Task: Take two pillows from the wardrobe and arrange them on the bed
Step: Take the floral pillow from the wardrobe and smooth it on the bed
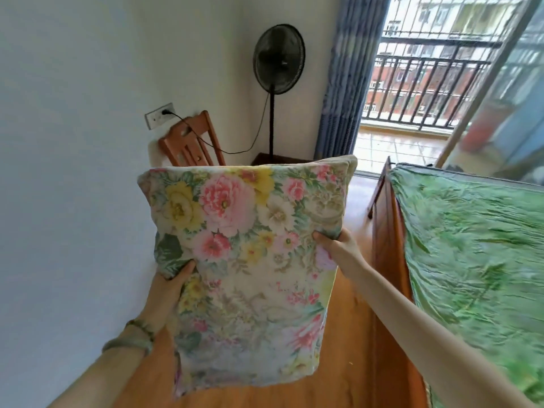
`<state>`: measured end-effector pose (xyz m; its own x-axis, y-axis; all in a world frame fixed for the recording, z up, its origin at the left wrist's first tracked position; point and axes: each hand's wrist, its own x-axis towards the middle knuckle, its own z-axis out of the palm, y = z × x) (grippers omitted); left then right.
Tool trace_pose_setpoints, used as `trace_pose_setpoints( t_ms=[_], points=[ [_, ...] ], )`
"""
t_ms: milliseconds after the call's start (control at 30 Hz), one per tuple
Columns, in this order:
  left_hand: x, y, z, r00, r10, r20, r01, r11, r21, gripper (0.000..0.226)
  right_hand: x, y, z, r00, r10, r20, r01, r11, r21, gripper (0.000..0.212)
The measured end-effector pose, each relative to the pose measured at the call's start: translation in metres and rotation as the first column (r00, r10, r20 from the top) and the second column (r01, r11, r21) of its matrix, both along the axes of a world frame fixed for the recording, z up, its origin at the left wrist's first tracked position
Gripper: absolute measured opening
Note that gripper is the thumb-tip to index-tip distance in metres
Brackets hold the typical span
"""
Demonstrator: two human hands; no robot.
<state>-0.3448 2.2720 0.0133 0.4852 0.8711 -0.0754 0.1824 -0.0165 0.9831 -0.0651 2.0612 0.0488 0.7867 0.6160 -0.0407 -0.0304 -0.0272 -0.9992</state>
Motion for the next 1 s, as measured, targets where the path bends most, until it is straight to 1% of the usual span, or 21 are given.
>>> trace_pose_setpoints(
  t_ms=[67, 100, 233, 333, 433, 533, 700, 767, 867, 1000],
  points=[
    [0.039, 0.026, -0.003, 0.995, -0.096, 0.029, 0.097, 0.995, -0.030, 0.042, 0.021, 0.002, 0.000, 0.996, -0.086, 0.015, 0.086, 0.996, -0.002, 0.017],
    [0.058, 0.037, -0.004, 0.990, -0.136, 0.040, 0.138, 0.990, -0.042, 0.040, 0.032, 0.003, 0.000, 0.993, -0.118, 0.021, 0.118, 0.993, 0.004, 0.018],
    [0.144, 0.074, -0.011, 0.961, -0.264, 0.076, 0.271, 0.956, -0.108, 0.051, 0.086, 0.006, -0.002, 0.969, -0.242, 0.047, 0.243, 0.970, -0.009, 0.021],
    [0.218, 0.094, -0.018, 0.927, -0.359, 0.111, 0.371, 0.922, -0.109, 0.049, 0.143, 0.009, -0.007, 0.948, -0.313, 0.062, 0.315, 0.949, -0.025, 0.023],
    [0.291, 0.111, -0.023, 0.899, -0.410, 0.155, 0.431, 0.892, -0.137, 0.050, 0.204, 0.016, -0.010, 0.933, -0.350, 0.081, 0.353, 0.935, -0.023, 0.020],
    [0.360, 0.124, -0.020, 0.890, -0.433, 0.147, 0.453, 0.877, -0.159, 0.052, 0.268, 0.026, -0.006, 0.919, -0.379, 0.106, 0.385, 0.922, -0.037, 0.015],
    [0.468, 0.144, 0.002, 0.879, -0.449, 0.160, 0.465, 0.881, -0.083, 0.049, 0.369, 0.044, 0.014, 0.890, -0.443, 0.109, 0.449, 0.893, -0.039, 0.008],
    [0.510, 0.153, 0.007, 0.874, -0.460, 0.156, 0.473, 0.879, -0.063, 0.049, 0.406, 0.051, 0.018, 0.882, -0.464, 0.085, 0.467, 0.884, -0.025, 0.011],
    [0.573, 0.168, 0.015, 0.874, -0.462, 0.149, 0.476, 0.876, -0.075, 0.044, 0.457, 0.064, 0.024, 0.870, -0.489, 0.068, 0.490, 0.872, -0.005, 0.015],
    [0.658, 0.193, 0.014, 0.852, -0.495, 0.173, 0.513, 0.855, -0.080, 0.044, 0.530, 0.086, 0.024, 0.851, -0.523, 0.055, 0.524, 0.851, -0.015, 0.022]
  ],
)
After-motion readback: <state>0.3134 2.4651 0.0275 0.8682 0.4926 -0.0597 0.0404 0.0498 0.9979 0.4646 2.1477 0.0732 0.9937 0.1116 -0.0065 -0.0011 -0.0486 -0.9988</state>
